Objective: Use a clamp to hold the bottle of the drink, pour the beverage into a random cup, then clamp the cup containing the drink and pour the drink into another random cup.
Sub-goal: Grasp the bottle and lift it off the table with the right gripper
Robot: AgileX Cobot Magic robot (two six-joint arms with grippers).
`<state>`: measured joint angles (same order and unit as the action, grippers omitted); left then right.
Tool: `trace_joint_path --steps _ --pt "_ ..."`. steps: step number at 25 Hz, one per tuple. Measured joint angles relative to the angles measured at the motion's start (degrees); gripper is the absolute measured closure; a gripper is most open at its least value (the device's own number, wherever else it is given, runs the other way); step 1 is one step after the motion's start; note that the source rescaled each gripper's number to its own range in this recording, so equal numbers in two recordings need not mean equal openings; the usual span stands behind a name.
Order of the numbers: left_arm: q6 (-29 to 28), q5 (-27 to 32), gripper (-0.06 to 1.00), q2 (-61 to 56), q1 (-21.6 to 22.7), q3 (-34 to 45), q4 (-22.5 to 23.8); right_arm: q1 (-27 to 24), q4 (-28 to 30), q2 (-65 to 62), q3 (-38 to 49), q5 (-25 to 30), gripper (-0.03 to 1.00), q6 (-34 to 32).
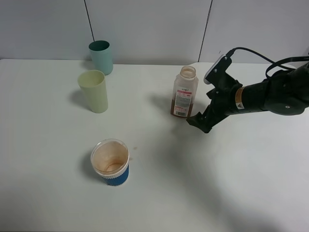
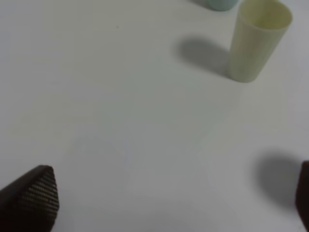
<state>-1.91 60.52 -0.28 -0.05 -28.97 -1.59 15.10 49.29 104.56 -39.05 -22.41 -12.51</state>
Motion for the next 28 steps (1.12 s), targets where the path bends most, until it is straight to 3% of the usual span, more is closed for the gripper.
trace_joint_path --steps 13,28 --pt "0.00 0.00 -0.03 0.00 0.00 0.00 0.00 0.00 0.06 2.76 -0.26 -1.09 -0.03 5.39" --pt "0.00 0.00 -0.03 0.00 0.00 0.00 0.00 0.00 -0.06 7.13 -3.78 -6.64 -0.03 5.51"
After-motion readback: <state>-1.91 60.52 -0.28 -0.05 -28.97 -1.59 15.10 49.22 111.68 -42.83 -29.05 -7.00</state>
